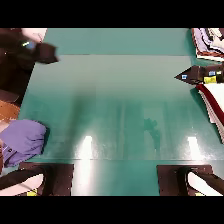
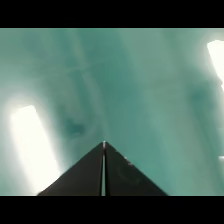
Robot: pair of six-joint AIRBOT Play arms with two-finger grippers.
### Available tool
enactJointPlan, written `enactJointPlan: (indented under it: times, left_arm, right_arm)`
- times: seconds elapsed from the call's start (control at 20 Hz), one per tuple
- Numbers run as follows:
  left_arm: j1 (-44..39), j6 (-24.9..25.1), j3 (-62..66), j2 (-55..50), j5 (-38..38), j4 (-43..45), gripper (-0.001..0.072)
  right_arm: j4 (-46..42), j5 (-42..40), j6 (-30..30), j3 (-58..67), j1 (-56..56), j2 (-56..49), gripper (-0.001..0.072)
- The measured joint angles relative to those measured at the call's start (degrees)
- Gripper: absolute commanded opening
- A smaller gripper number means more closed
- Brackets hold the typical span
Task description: Fold the shirts.
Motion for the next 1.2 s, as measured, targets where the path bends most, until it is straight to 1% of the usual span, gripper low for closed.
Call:
enactJointPlan:
  times: [0.15,0.2,0.25,0.3,0.45,0.6,0.8,0.85,0.95,1.0,1.1,1.2]
  left_arm:
    - [7.7,-2.7,-14.6,13.0,-1.3,7.1,0.0038]
    - [10.1,-3.6,-19.1,16.7,-1.4,8.7,0.0314]
    - [12.7,-4.4,-23.8,20.4,-1.5,10.2,0.0623]
    - [14.7,-5.0,-27.9,23.1,-1.6,11.6,0.0669]
    - [19.3,-6.8,-39.5,28.2,-1.4,15.1,0.0672]
    - [21.1,-9.4,-49.9,29.9,2.1,17.3,0.0671]
    - [22.0,-14.7,-61.9,30.7,9.5,20.1,0.0669]
    - [22.1,-15.7,-63.9,30.7,11.2,20.5,0.0563]
    - [22.2,-17.0,-66.5,30.8,13.9,21.2,0.0086]
    - [22.2,-17.4,-67.1,30.9,14.7,21.3,0.0039]
    - [22.3,-17.8,-67.0,30.9,15.4,21.1,0.0029]
    - [22.2,-16.9,-63.2,30.9,15.1,19.9,0.0029]
  right_arm:
    - [0.0,0.0,0.0,0.0,0.0,0.0,0.0014]
    - [0.0,0.0,-0.1,0.0,0.0,0.0,0.0015]
    - [0.0,0.0,-0.1,0.0,0.0,0.0,0.0015]
    - [-0.1,0.0,-0.1,0.0,0.0,0.0,0.0015]
    - [-0.1,0.0,-0.2,0.0,0.0,0.0,0.0015]
    - [-0.1,0.0,-0.2,0.0,0.0,0.0,0.0015]
    - [-0.1,0.0,-0.2,0.0,0.0,0.0,0.0015]
    - [-0.1,0.0,-0.2,0.0,0.0,0.0,0.0014]
    - [0.0,0.0,-0.2,0.0,0.0,0.0,0.0015]
    - [0.0,0.0,-0.2,0.0,0.0,0.0,0.0014]
    - [0.0,0.0,-0.2,0.0,0.0,0.0,0.0015]
    - [0.0,-0.4,-0.2,0.0,0.0,0.0,0.0015]
